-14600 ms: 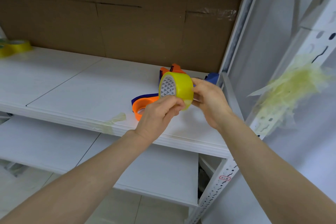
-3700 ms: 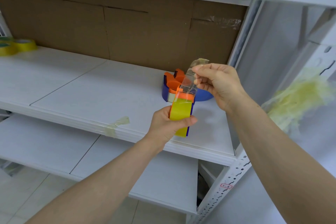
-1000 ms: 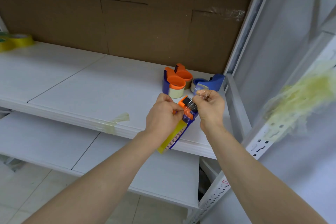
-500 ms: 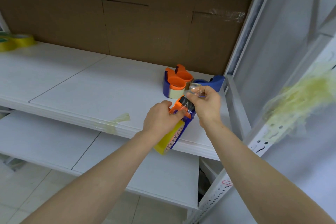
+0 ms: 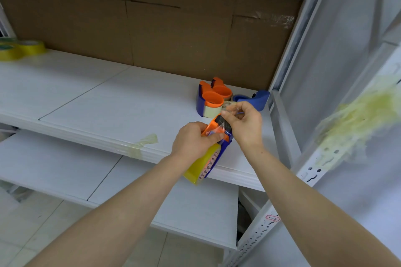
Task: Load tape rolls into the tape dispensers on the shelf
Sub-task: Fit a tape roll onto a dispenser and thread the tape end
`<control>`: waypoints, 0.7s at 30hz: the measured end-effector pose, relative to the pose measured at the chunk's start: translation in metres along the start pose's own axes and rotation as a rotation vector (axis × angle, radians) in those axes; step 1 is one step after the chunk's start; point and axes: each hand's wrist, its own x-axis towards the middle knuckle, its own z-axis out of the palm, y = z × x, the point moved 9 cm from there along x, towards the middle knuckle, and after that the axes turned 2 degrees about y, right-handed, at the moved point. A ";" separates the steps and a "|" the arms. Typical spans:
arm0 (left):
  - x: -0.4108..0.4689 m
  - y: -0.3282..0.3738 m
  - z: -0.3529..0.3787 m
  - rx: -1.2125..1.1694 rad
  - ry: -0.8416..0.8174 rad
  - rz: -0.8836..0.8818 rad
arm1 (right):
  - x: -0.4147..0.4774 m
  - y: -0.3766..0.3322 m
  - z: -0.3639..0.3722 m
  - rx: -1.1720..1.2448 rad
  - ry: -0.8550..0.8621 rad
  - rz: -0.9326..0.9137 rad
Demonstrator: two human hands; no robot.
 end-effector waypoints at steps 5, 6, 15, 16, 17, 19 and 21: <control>0.002 -0.005 0.004 -0.006 -0.010 -0.068 | -0.002 0.012 -0.001 0.011 0.046 0.069; 0.002 -0.005 0.005 -0.004 -0.010 -0.076 | -0.002 0.015 -0.001 0.011 0.053 0.083; 0.006 -0.004 0.010 0.032 -0.052 -0.119 | -0.003 0.019 -0.004 0.007 0.086 0.080; 0.007 -0.004 0.011 0.036 -0.055 -0.123 | -0.003 0.020 -0.004 0.019 0.089 0.087; 0.008 -0.004 0.011 0.044 -0.056 -0.124 | -0.002 0.021 -0.005 0.034 0.086 0.097; 0.010 -0.004 0.010 0.058 -0.051 -0.122 | -0.002 0.021 -0.005 0.077 0.070 0.105; 0.011 -0.005 0.010 0.054 -0.048 -0.121 | -0.003 0.017 -0.004 0.126 0.056 0.093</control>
